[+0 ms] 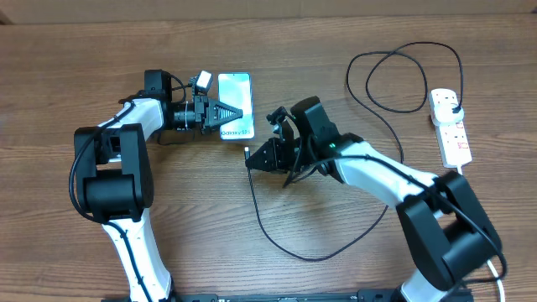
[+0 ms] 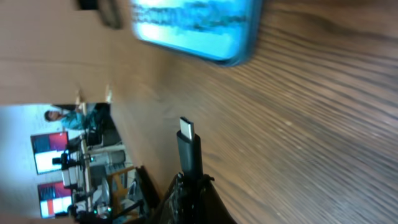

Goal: Plug charger to phone and switch on socket

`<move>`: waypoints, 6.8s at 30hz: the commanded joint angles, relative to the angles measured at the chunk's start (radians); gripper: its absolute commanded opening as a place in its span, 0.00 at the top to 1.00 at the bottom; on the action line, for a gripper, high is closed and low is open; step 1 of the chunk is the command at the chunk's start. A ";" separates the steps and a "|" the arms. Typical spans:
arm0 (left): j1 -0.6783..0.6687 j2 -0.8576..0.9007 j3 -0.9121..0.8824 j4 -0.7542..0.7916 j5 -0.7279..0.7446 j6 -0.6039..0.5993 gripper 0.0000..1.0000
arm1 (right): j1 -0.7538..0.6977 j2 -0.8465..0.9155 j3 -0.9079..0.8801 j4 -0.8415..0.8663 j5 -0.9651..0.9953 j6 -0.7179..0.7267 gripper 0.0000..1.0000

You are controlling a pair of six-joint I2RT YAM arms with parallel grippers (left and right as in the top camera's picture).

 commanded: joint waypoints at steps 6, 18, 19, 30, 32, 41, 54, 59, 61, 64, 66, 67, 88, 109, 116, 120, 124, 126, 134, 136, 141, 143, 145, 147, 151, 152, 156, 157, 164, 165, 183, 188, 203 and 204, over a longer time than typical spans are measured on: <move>-0.002 -0.047 -0.001 0.010 0.055 -0.018 0.96 | 0.028 -0.055 -0.082 0.208 0.029 0.054 0.96; -0.051 -0.047 -0.001 0.108 0.064 -0.111 0.96 | 0.089 -0.053 -0.082 0.230 0.212 0.159 0.96; -0.053 -0.047 -0.001 0.114 0.064 -0.117 0.96 | 0.089 -0.053 -0.082 0.229 0.213 0.160 0.96; -0.047 -0.047 -0.001 0.113 0.064 -0.139 0.96 | 0.075 -0.053 -0.082 0.213 0.270 0.208 0.96; -0.047 -0.047 -0.001 0.113 0.064 -0.139 0.96 | 0.067 -0.053 -0.082 0.214 0.269 0.208 0.96; -0.047 -0.047 -0.001 0.113 0.065 -0.139 0.96 | 0.060 -0.053 -0.082 0.200 0.269 0.218 0.96; -0.047 -0.047 -0.001 0.114 0.064 -0.161 0.96 | 0.060 -0.053 -0.082 0.177 0.258 0.218 0.96; -0.048 -0.047 -0.001 0.113 0.064 -0.161 0.96 | 0.060 -0.053 -0.082 0.181 0.259 0.218 0.96; -0.049 -0.047 -0.001 0.114 0.064 -0.161 0.96 | 0.060 -0.053 -0.082 0.184 0.259 0.218 0.96; -0.049 -0.047 -0.001 0.114 0.064 -0.160 0.96 | 0.060 -0.053 -0.082 0.192 0.259 0.218 0.96; -0.049 -0.047 -0.001 0.113 0.064 -0.160 0.96 | 0.060 -0.053 -0.082 0.196 0.260 0.218 0.96; -0.049 -0.047 -0.001 0.113 0.064 -0.160 0.96 | 0.060 -0.053 -0.082 0.196 0.263 0.218 0.96; -0.049 -0.047 -0.001 0.114 0.100 -0.106 0.96 | 0.016 -0.053 -0.082 0.196 0.262 0.237 0.96; -0.050 -0.047 -0.001 0.113 0.099 -0.100 0.96 | 0.016 -0.053 -0.082 0.321 0.323 0.240 0.96; -0.058 -0.047 -0.001 0.115 0.099 -0.100 0.96 | 0.011 -0.053 -0.082 0.343 0.330 0.237 0.87; -0.058 -0.047 -0.001 0.119 0.099 -0.091 0.96 | -0.020 -0.053 -0.082 0.328 0.279 0.193 0.61; -0.058 -0.047 -0.001 0.119 0.099 -0.085 0.96 | -0.068 -0.053 -0.081 0.321 0.169 0.183 0.47; -0.058 -0.047 -0.001 0.119 0.099 -0.085 0.96 | -0.084 -0.053 -0.081 0.320 0.118 0.182 0.46; -0.058 -0.047 -0.001 0.118 0.099 -0.086 0.96 | -0.059 -0.053 -0.081 0.214 0.081 0.135 0.46; -0.058 -0.047 -0.001 0.118 0.099 -0.087 0.96 | -0.046 -0.053 -0.081 0.197 0.085 0.134 0.46; -0.058 -0.047 -0.001 0.117 0.099 -0.102 0.96 | -0.026 -0.053 -0.081 0.190 0.085 0.134 0.47; -0.058 -0.047 -0.001 0.117 0.099 -0.102 0.96 | -0.016 -0.053 -0.081 0.190 0.085 0.134 0.47; -0.060 -0.047 -0.001 0.117 0.099 -0.109 0.96 | -0.002 -0.053 -0.081 0.190 0.085 0.134 0.47; -0.063 -0.047 -0.001 0.110 0.099 -0.109 0.96 | 0.010 -0.053 -0.081 0.190 0.089 0.134 0.47; -0.069 -0.047 -0.001 0.110 0.099 -0.124 0.96 | 0.028 -0.053 -0.081 0.190 0.124 0.135 0.47; -0.071 -0.047 -0.001 0.109 0.099 -0.125 0.96 | 0.031 -0.053 -0.081 0.190 0.135 0.135 0.47; -0.075 -0.047 -0.001 0.109 0.099 -0.132 0.96 | 0.034 -0.053 -0.081 0.190 0.158 0.135 0.51; -0.076 -0.047 -0.001 0.109 0.099 -0.132 0.96 | 0.034 -0.053 -0.081 0.190 0.161 0.135 0.53; -0.077 -0.047 -0.001 0.108 0.100 -0.143 0.96 | 0.034 -0.053 -0.081 0.186 0.164 0.135 0.67; -0.077 -0.047 -0.001 0.106 0.099 -0.142 0.96 | 0.034 -0.053 -0.081 0.187 0.165 0.135 0.69; -0.096 -0.047 -0.001 0.111 0.099 -0.142 0.96 | 0.034 -0.053 -0.081 0.187 0.169 0.135 0.79; -0.096 -0.047 -0.001 0.111 0.099 -0.141 0.95 | 0.034 -0.053 -0.081 0.187 0.174 0.135 0.88; -0.109 -0.047 -0.001 0.110 0.100 -0.098 0.96 | 0.031 -0.053 -0.081 0.216 0.188 0.163 0.96; -0.113 -0.047 -0.001 0.110 0.100 -0.088 0.96 | 0.029 -0.053 -0.081 0.218 0.190 0.166 0.96</move>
